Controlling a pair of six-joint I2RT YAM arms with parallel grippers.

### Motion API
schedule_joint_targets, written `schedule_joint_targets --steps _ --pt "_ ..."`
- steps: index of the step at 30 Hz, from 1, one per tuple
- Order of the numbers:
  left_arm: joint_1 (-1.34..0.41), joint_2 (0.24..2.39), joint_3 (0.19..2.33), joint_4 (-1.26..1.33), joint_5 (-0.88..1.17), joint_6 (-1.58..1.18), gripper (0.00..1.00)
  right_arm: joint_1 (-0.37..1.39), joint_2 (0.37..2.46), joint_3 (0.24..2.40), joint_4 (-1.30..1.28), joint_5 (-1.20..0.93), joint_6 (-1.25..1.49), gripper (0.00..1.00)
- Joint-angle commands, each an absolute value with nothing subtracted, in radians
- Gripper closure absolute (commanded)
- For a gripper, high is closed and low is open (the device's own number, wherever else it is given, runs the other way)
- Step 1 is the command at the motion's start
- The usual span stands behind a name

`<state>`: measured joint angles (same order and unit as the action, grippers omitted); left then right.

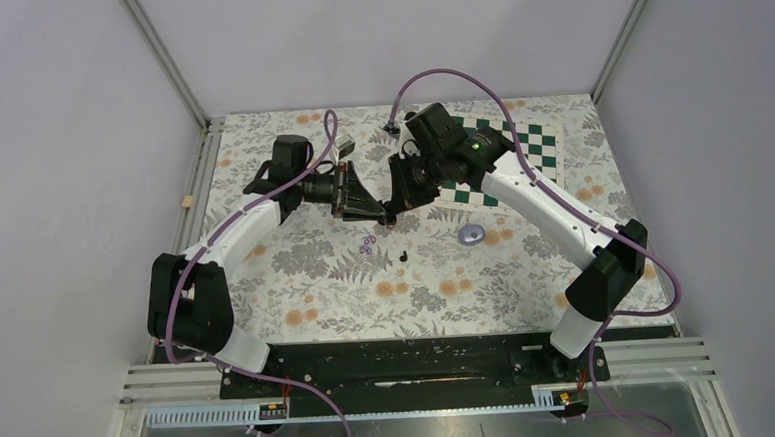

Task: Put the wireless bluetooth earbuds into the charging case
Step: Insert the right earbud into the right side groove of the charging case.

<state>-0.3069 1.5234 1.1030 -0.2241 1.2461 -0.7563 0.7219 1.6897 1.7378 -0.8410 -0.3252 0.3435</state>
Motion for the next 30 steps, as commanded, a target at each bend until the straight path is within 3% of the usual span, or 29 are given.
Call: schedule_joint_targets --steps 1,8,20,25,30 --pt "-0.313 1.5 1.106 -0.195 1.284 -0.744 1.0 0.723 1.658 1.744 -0.823 -0.299 0.329 0.86" --pt "-0.309 1.505 1.104 -0.199 1.284 -0.738 1.0 0.718 1.636 1.743 -0.818 -0.297 0.328 0.86" --pt "-0.296 1.509 1.13 -0.264 1.298 -0.687 1.0 0.708 1.529 1.694 -0.75 -0.313 0.342 0.78" --pt "-0.296 1.508 1.132 -0.264 1.303 -0.689 1.0 0.708 1.507 1.648 -0.729 -0.26 0.336 0.69" --pt "-0.296 1.507 1.133 -0.263 1.313 -0.687 1.0 0.725 1.438 1.5 -0.639 -0.171 0.332 0.52"
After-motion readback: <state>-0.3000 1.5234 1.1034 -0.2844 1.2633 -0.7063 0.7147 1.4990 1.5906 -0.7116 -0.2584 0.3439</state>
